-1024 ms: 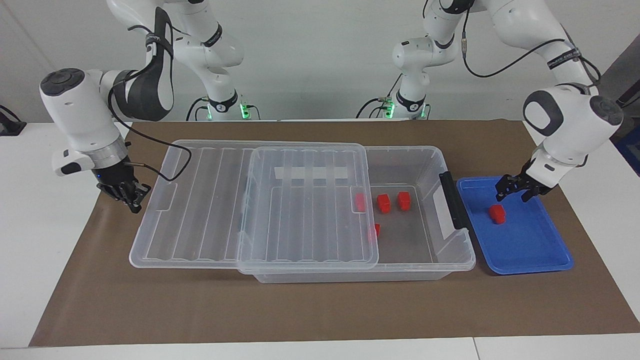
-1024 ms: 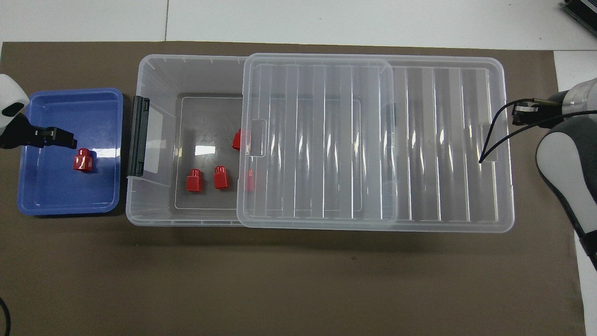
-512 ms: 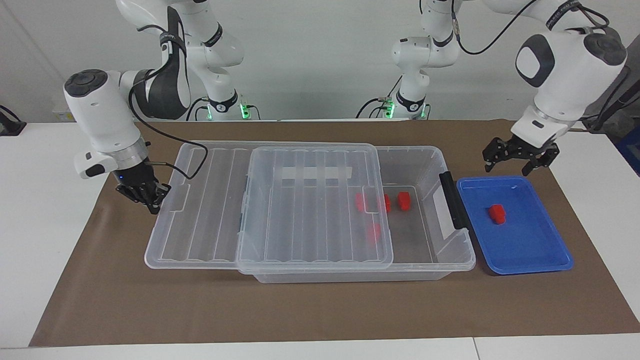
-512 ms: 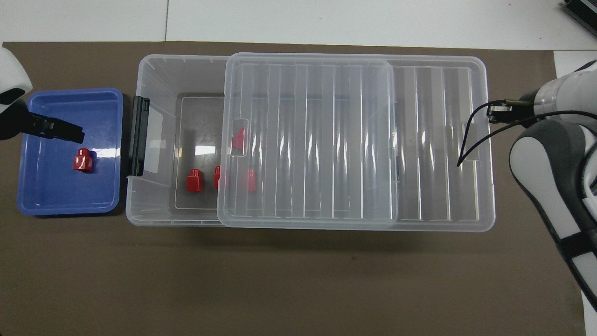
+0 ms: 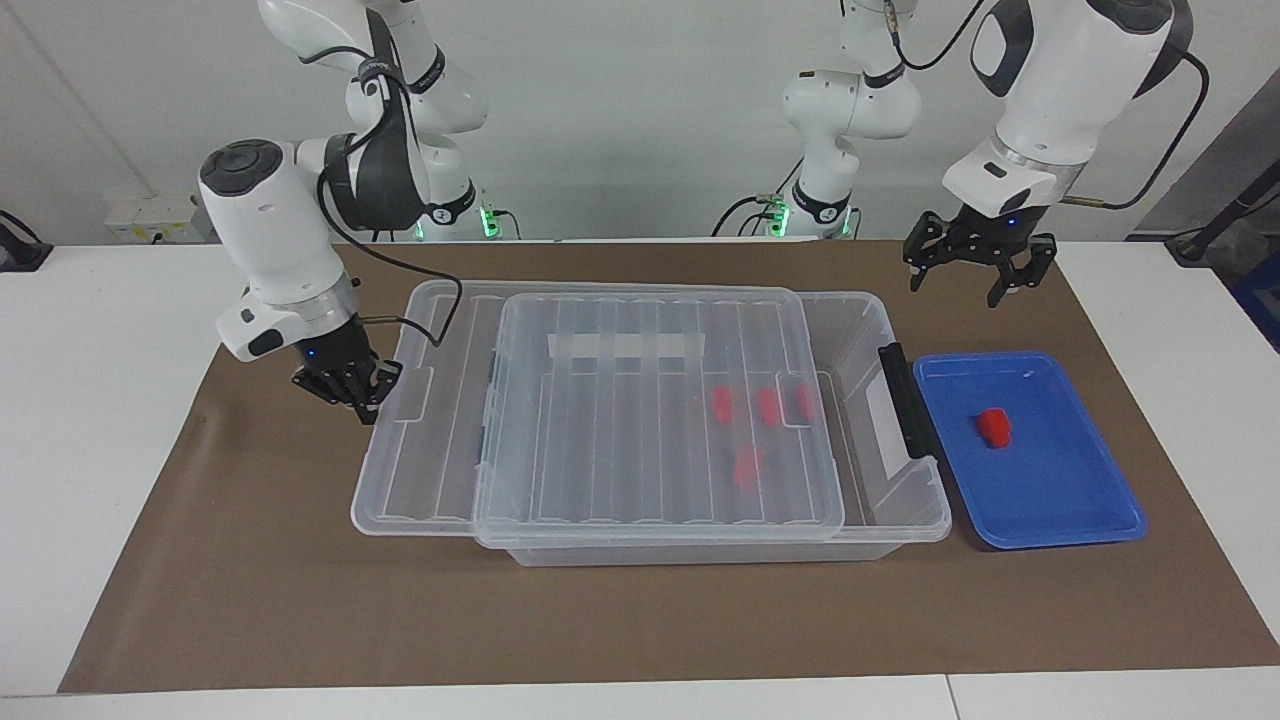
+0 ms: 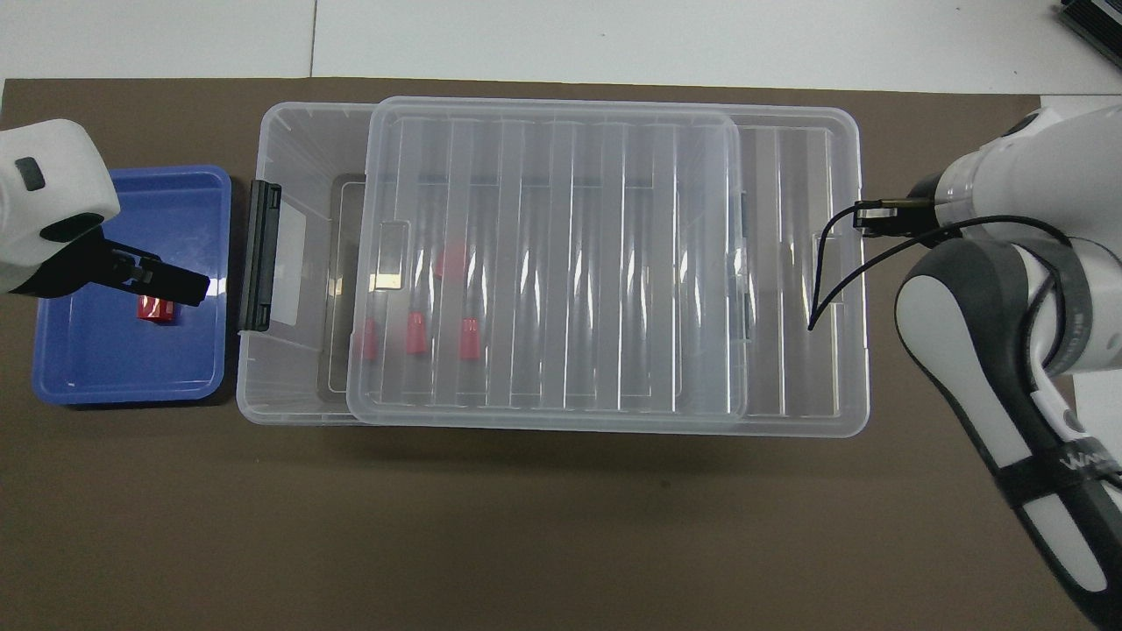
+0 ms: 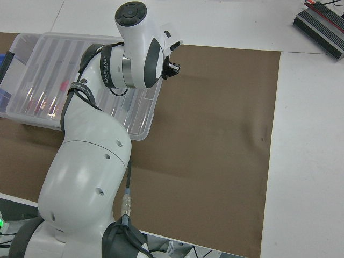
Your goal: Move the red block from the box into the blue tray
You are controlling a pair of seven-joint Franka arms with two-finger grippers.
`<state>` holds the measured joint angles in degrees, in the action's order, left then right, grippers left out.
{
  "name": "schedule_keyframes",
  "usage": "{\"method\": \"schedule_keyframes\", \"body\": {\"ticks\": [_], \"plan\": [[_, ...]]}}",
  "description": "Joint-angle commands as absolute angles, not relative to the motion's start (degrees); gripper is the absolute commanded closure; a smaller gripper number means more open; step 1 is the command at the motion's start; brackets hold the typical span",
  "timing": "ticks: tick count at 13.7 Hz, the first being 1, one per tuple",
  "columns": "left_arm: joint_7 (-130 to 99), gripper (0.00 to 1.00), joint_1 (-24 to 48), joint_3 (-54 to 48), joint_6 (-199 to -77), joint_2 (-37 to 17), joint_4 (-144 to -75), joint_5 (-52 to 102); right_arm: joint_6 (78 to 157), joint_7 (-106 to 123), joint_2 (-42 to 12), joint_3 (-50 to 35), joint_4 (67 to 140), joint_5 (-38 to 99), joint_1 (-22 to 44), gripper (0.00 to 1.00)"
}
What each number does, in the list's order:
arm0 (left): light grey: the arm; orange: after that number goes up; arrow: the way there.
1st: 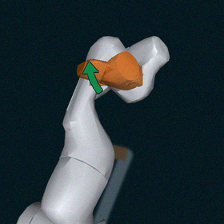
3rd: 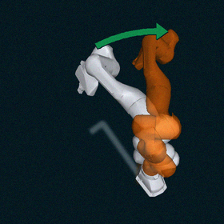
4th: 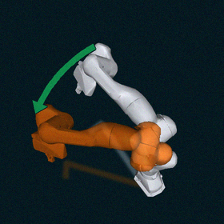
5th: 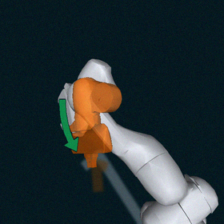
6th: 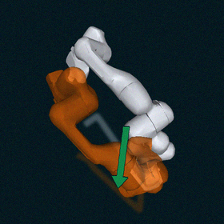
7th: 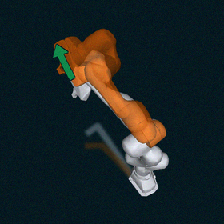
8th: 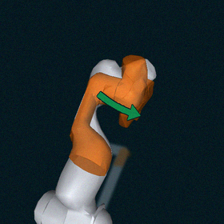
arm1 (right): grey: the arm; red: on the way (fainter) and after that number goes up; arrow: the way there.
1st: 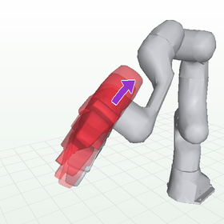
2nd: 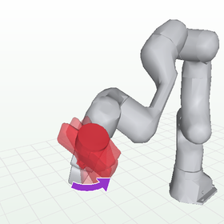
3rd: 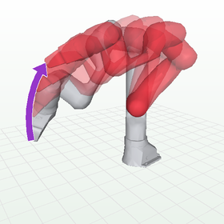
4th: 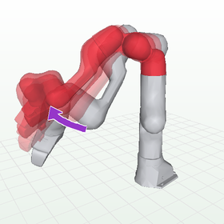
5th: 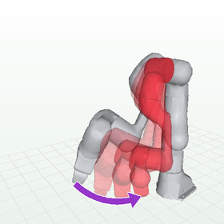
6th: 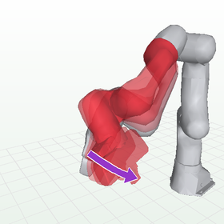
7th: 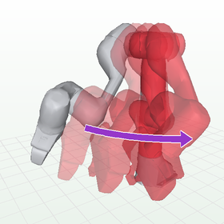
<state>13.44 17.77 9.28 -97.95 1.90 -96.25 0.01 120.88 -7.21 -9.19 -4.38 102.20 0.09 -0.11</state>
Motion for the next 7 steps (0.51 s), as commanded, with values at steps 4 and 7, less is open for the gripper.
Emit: {"method": "schedule_keyframes", "body": {"ticks": [4,7], "plan": [[13.7,0.0,15.2,7.5,-96.2,3.7,-96.9,-1.0,119.4,-5.8,-8.9,-9.5,102.7,1.6,-0.4,1.0],[13.7,0.0,9.2,1.5,-96.7,3.6,-97.1,-1.0,119.4,-5.9,-8.9,-10.7,102.7,1.6,-0.4,1.0]]}}
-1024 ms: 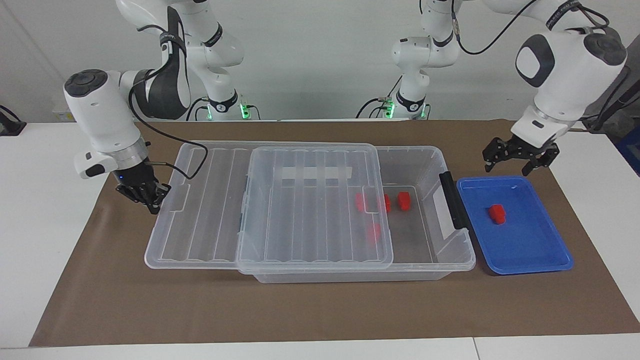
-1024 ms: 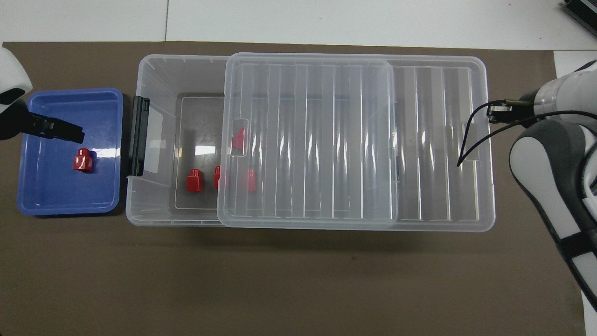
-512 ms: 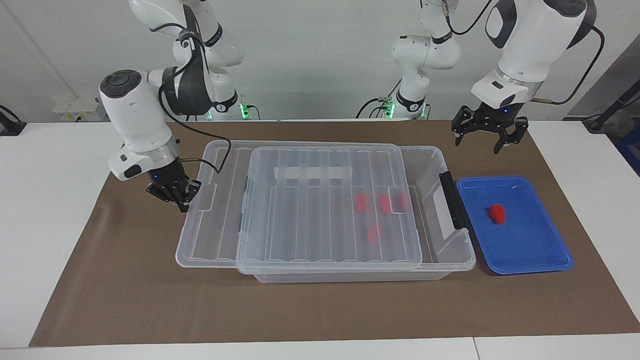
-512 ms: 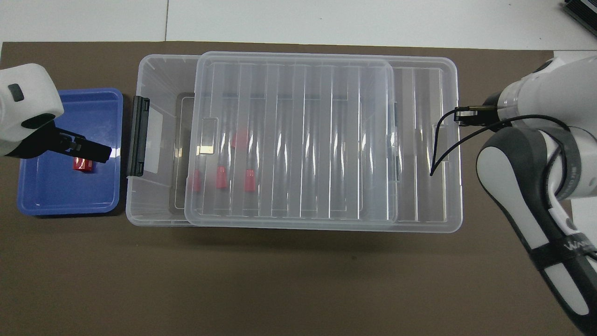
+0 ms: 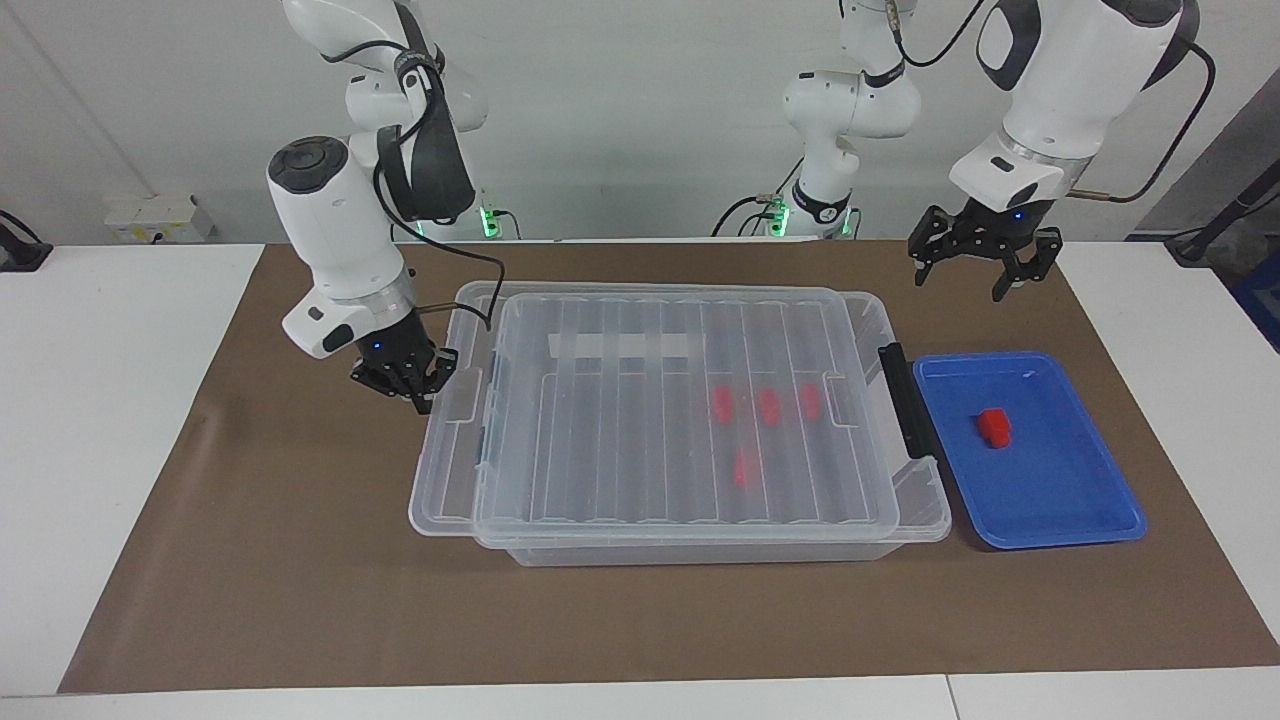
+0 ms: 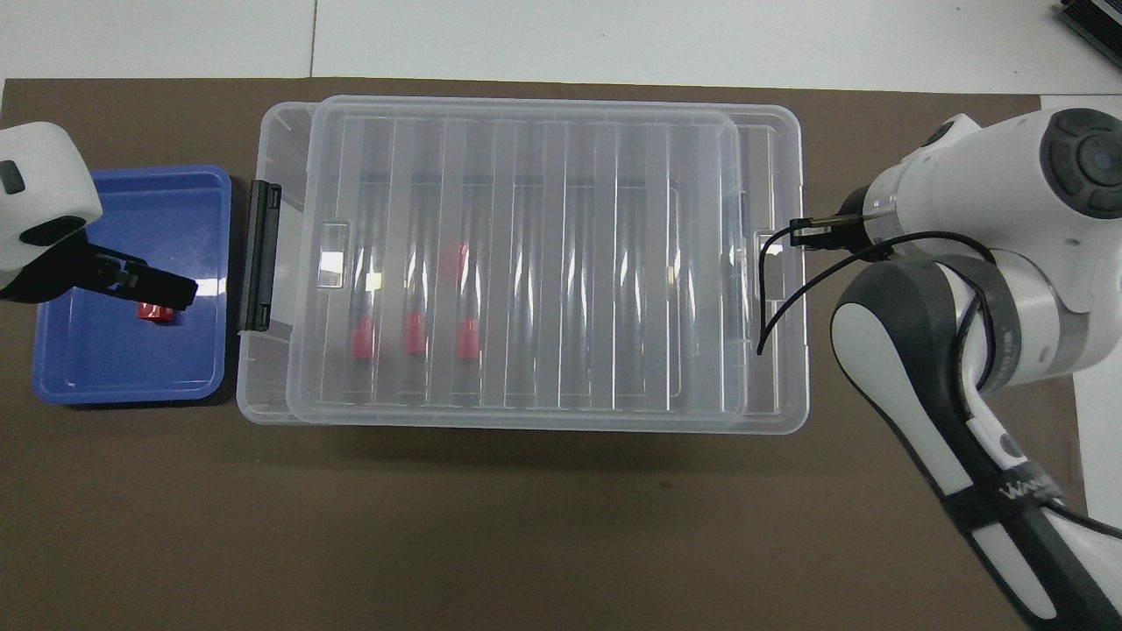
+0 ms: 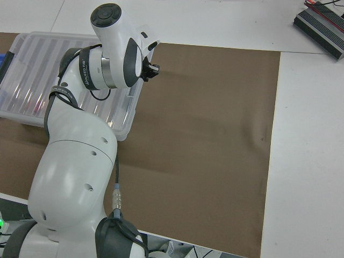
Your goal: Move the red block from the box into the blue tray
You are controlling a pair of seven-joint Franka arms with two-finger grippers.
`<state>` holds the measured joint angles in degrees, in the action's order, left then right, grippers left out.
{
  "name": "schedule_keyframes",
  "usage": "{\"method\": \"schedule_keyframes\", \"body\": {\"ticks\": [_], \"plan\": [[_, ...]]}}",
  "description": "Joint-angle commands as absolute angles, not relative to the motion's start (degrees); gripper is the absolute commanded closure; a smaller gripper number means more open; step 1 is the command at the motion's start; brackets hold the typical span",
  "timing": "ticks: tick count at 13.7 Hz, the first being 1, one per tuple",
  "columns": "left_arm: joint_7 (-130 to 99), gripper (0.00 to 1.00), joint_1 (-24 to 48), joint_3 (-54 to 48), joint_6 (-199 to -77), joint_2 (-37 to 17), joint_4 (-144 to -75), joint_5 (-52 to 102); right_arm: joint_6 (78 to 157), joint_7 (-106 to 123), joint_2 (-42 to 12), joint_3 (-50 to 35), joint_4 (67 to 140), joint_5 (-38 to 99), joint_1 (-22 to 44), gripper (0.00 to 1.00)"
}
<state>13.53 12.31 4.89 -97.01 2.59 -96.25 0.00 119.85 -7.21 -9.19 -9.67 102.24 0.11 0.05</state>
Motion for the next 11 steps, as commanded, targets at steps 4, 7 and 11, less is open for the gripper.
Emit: {"method": "schedule_keyframes", "body": {"ticks": [4,7,11], "plan": [[13.8,0.0,3.3,-3.9,-96.8,3.7,-97.3,-0.9,119.0,-6.2,-8.9,-12.6,102.7,1.6,-0.4,1.0],[13.8,0.0,3.1,-3.9,-96.9,3.7,-97.3,-0.9,118.9,-6.2,-8.8,-13.1,102.7,1.6,-0.4,1.0],[13.8,0.0,-0.2,-6.5,-96.9,3.7,-97.4,-0.9,118.7,-6.2,-8.9,-14.1,102.7,1.6,-0.4,1.0]]}}
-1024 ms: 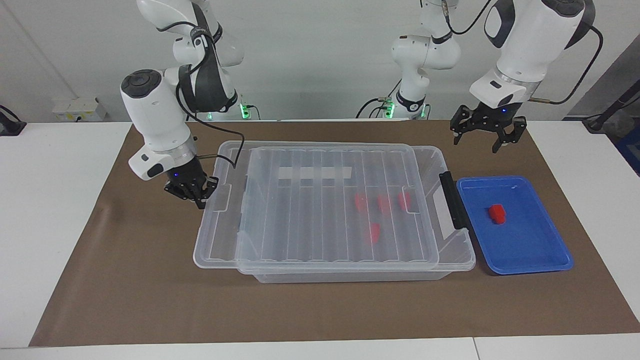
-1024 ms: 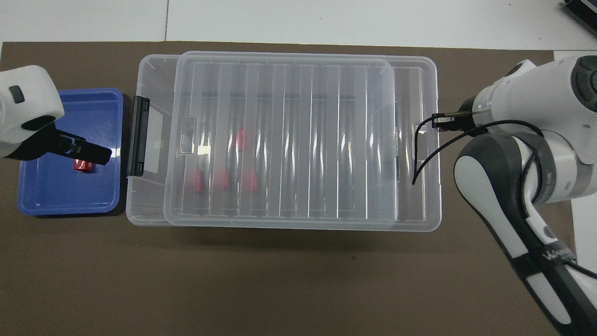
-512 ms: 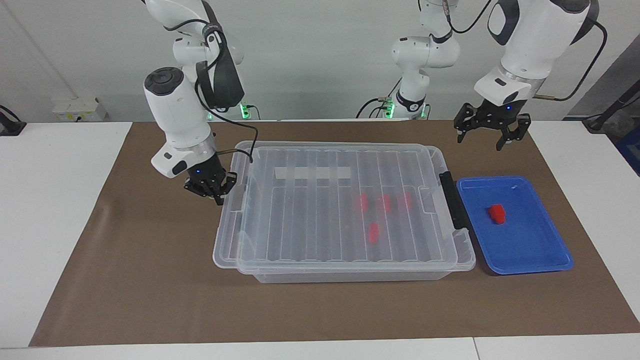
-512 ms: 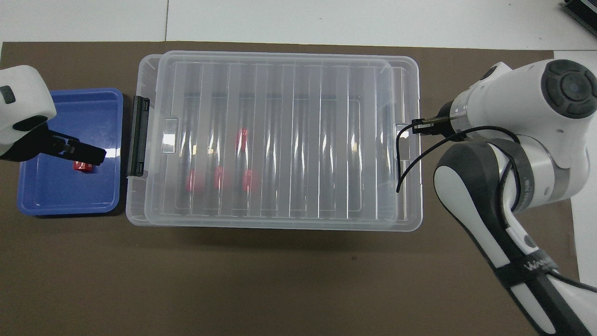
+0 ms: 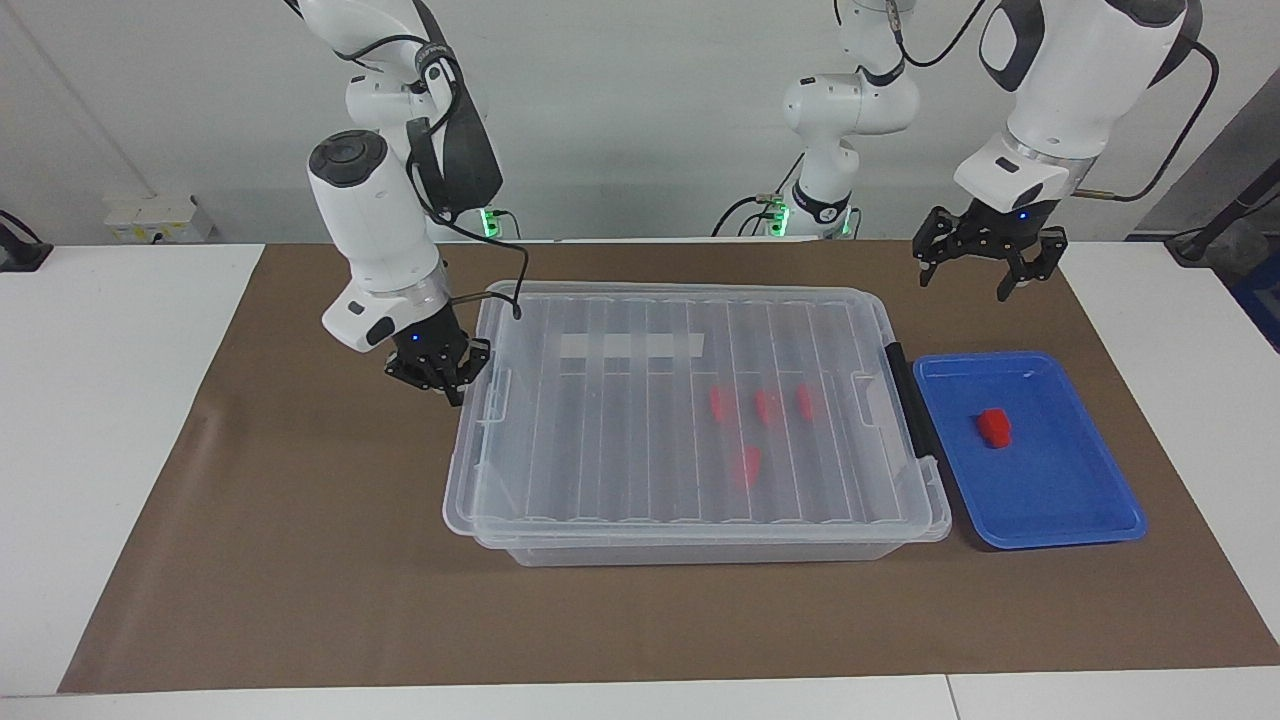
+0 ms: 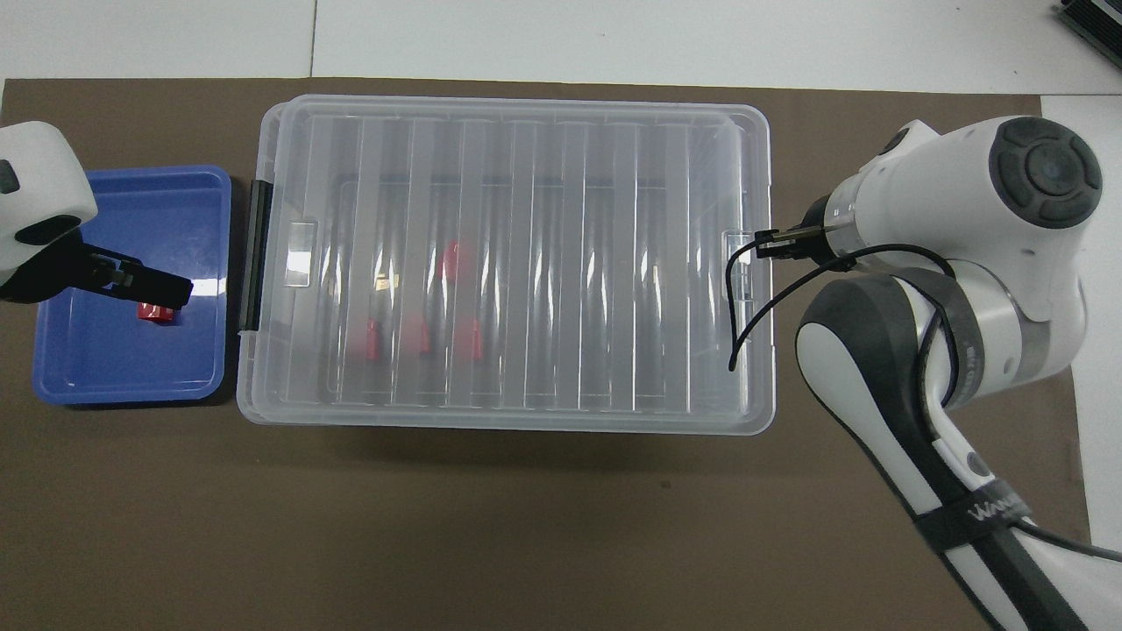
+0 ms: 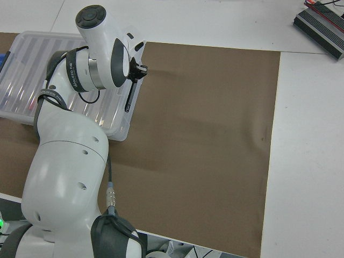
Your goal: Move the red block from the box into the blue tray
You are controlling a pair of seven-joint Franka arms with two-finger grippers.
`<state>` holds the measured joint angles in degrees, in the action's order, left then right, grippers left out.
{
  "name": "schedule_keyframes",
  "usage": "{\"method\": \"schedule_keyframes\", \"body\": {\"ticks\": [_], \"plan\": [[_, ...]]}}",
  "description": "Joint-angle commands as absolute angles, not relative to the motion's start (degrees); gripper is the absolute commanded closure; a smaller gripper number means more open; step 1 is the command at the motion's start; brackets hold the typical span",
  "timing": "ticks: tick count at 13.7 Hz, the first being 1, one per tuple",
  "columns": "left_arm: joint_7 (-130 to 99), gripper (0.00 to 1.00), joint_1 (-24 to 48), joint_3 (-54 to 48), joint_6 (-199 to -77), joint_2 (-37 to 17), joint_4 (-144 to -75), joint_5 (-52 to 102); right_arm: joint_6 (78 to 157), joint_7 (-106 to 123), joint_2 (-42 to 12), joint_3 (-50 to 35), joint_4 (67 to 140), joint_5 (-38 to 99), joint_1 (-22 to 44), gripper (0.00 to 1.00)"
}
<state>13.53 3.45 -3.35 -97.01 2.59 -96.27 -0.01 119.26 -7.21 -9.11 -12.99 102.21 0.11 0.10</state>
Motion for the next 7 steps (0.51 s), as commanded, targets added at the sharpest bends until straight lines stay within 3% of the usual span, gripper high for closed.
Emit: {"method": "schedule_keyframes", "body": {"ticks": [1,7], "plan": [[13.8,0.0,-1.0,-7.4,-96.9,3.6,-97.4,-0.9,118.7,-6.2,-8.9,-14.1,102.6,1.6,-0.4,1.0],[13.8,0.0,-1.1,-7.6,-96.9,3.6,-97.4,-0.8,115.8,-7.4,-6.2,-13.1,102.3,1.5,-0.6,1.0]]}}
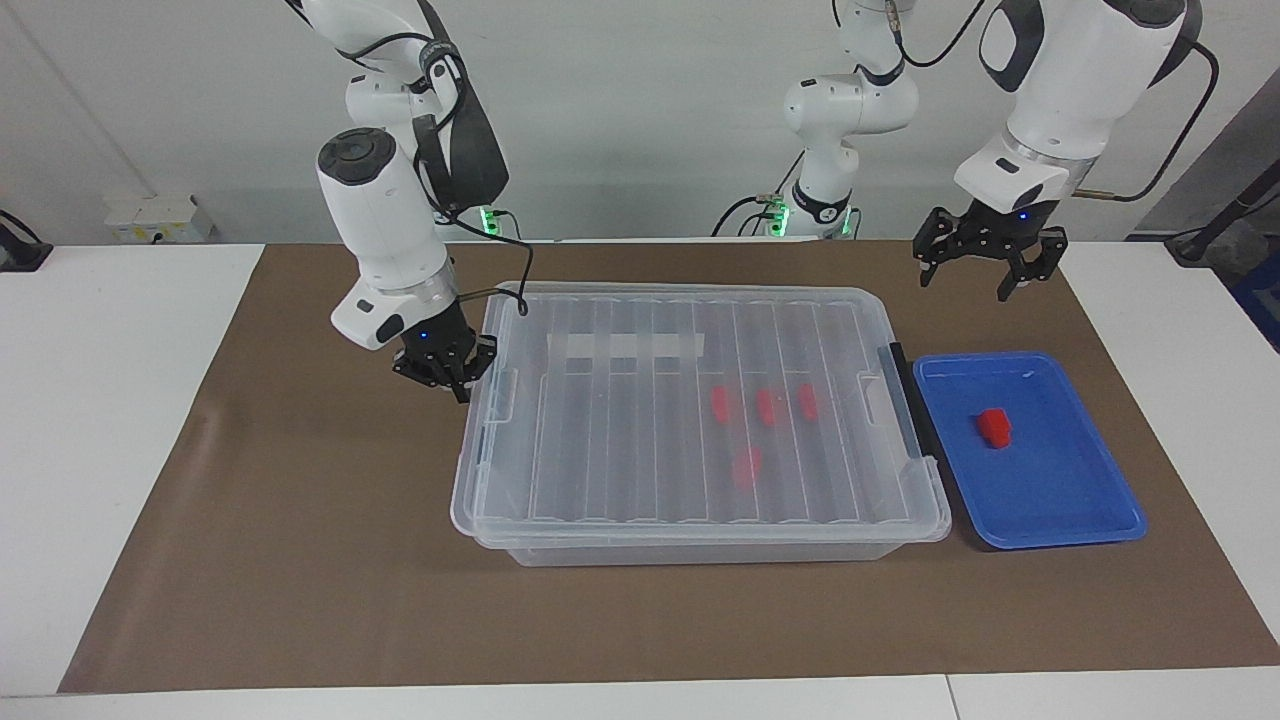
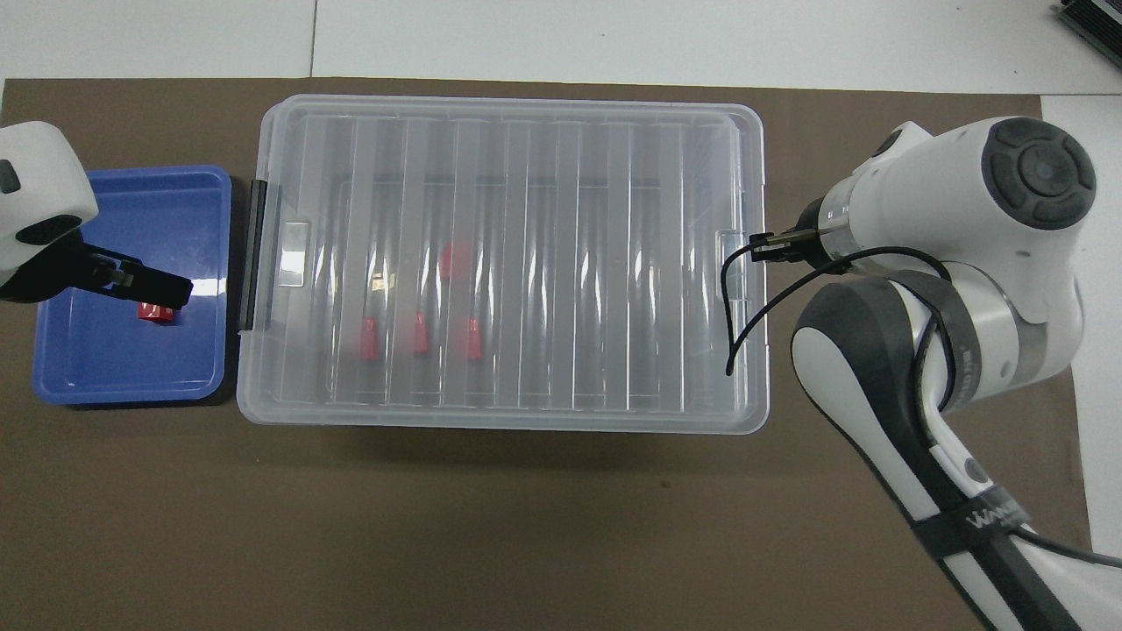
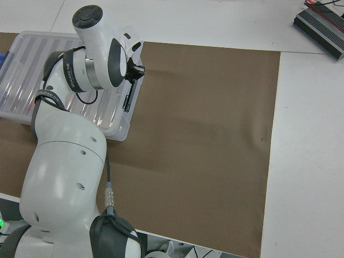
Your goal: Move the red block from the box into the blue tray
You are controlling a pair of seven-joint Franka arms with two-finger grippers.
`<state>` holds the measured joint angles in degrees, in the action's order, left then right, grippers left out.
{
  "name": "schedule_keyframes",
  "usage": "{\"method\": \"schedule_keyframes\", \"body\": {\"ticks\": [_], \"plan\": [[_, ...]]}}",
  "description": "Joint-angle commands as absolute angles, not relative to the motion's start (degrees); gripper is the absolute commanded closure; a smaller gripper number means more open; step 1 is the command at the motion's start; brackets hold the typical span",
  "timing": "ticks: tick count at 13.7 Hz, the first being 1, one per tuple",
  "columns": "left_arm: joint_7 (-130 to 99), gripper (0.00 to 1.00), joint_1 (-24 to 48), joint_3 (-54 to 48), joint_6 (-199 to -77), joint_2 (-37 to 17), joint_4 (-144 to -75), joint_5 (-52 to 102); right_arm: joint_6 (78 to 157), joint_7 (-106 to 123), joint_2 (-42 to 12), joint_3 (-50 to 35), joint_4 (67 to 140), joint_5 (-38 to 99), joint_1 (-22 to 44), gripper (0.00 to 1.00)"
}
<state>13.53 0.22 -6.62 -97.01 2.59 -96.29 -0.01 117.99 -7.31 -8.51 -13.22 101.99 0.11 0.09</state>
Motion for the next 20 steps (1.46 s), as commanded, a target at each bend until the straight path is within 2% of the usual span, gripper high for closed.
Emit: {"method": "schedule_keyframes", "body": {"ticks": [1,5,6,7,11,17,20], "plan": [[13.8,0.0,-1.1,-7.6,-96.9,3.6,-97.4,-0.8,114.2,-8.8,-5.5,-12.0,102.3,1.4,-0.7,1.0],[13.8,0.0,-1.2,-7.5,-97.1,3.6,-97.6,-0.8,108.6,-14.3,-2.6,-7.9,102.3,0.5,-0.5,1.0],[13.8,0.0,-1.2,-7.3,-97.0,3.6,-97.6,-0.8,107.5,-14.4,-2.2,-6.3,102.2,0.4,-0.5,0.61],[13.8,0.0,-1.2,-7.1,-97.0,3.6,-97.6,-0.8,107.0,-14.5,-1.2,-5.1,102.2,0.4,-0.4,0.01],[13.8,0.0,-1.1,-5.9,-97.2,3.6,-97.6,-0.8,102.4,-14.4,1.1,-2.6,99.8,0.5,-0.4,0.0],[13.9,0.0,-1.3,-5.4,-97.2,3.6,-97.6,-0.8,89.7,-14.3,-0.9,-1.0,88.0,-1.1,-0.4,0.0],[13.6,0.0,-1.1,-5.4,-97.1,3.4,-97.6,-0.8,89.3,-14.3,0.5,-0.3,90.2,-1.5,1.3,0.0]]}}
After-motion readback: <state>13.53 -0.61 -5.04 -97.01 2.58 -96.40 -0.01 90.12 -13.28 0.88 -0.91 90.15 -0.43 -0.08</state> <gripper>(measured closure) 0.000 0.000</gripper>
